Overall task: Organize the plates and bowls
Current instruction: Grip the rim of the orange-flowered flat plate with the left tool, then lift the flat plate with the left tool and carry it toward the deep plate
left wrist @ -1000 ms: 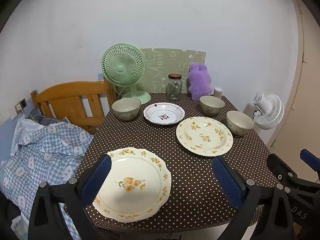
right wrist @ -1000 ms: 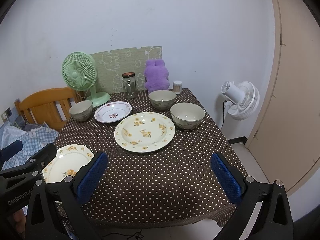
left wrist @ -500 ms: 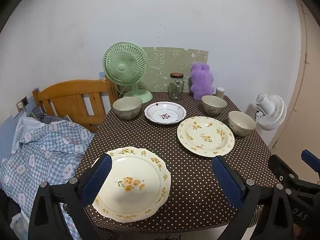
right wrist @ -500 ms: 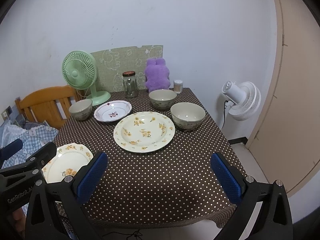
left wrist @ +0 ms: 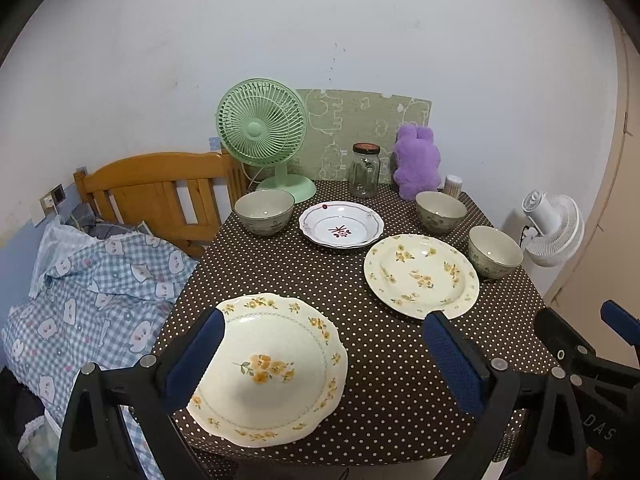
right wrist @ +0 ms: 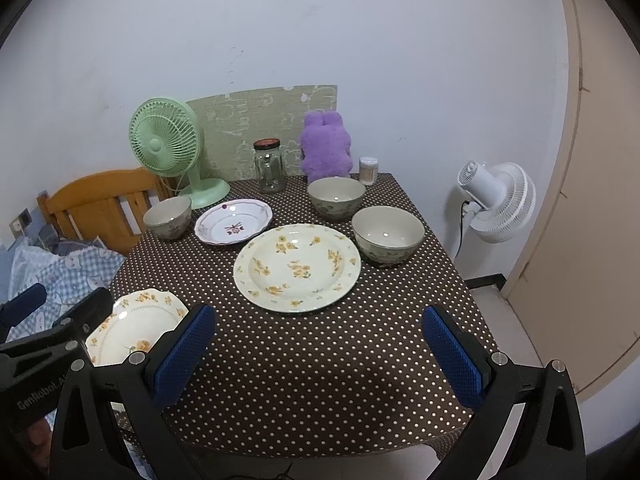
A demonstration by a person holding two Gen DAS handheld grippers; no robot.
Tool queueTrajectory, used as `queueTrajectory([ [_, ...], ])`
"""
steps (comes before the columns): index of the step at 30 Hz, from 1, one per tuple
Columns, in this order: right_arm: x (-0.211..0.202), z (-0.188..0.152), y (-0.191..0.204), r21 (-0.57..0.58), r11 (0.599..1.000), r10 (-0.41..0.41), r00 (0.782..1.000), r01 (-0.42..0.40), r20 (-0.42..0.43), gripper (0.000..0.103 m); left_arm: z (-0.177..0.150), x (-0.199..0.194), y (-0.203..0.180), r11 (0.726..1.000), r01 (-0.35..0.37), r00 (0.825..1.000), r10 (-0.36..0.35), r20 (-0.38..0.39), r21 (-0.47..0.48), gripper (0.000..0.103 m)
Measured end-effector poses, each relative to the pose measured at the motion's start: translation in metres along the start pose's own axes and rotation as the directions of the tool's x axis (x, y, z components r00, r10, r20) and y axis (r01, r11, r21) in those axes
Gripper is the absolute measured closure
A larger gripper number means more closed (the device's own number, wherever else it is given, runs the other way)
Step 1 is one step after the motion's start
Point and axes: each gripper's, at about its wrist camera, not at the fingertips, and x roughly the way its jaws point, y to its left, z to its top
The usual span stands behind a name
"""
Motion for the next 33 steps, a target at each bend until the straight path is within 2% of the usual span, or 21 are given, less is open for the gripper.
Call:
queueTrajectory([
  [6, 0.010, 0.001, 0.020, 0.000, 1.000, 0.000, 1.000, 0.000, -0.010, 0.000, 0.003, 0.014, 0.019, 1.000, 0.007, 1.000, -0.007, -0.009, 0.009, 0.005],
  [14, 0.032, 0.002, 0.068, 0.031, 0.999, -0.033, 0.999, 0.035, -0.040, 0.000, 0.015, 0.040, 0.059, 0.999, 0.015, 0.999, -0.014, -0.029, 0.044, 0.006],
  [21, 0.060, -0.007, 0.103, 0.047, 0.998, -0.046, 0.995, 0.050, -0.092, 0.000, 0.011, 0.074, 0.088, 0.997, 0.033, 0.996, -0.027, -0.081, 0.071, 0.008],
  [25, 0.079, -0.015, 0.120, 0.061, 0.997, -0.045, 0.989, 0.054, -0.138, 0.005, 0.001, 0.095, 0.104, 0.995, 0.052, 0.991, -0.040, -0.130, 0.089, 0.010],
  [33, 0.113, -0.035, 0.154, 0.050, 0.998, -0.037, 0.976, 0.049, -0.212, 0.009, -0.016, 0.131, 0.128, 0.993, 0.033, 0.976, -0.007, -0.218, 0.117, 0.012],
])
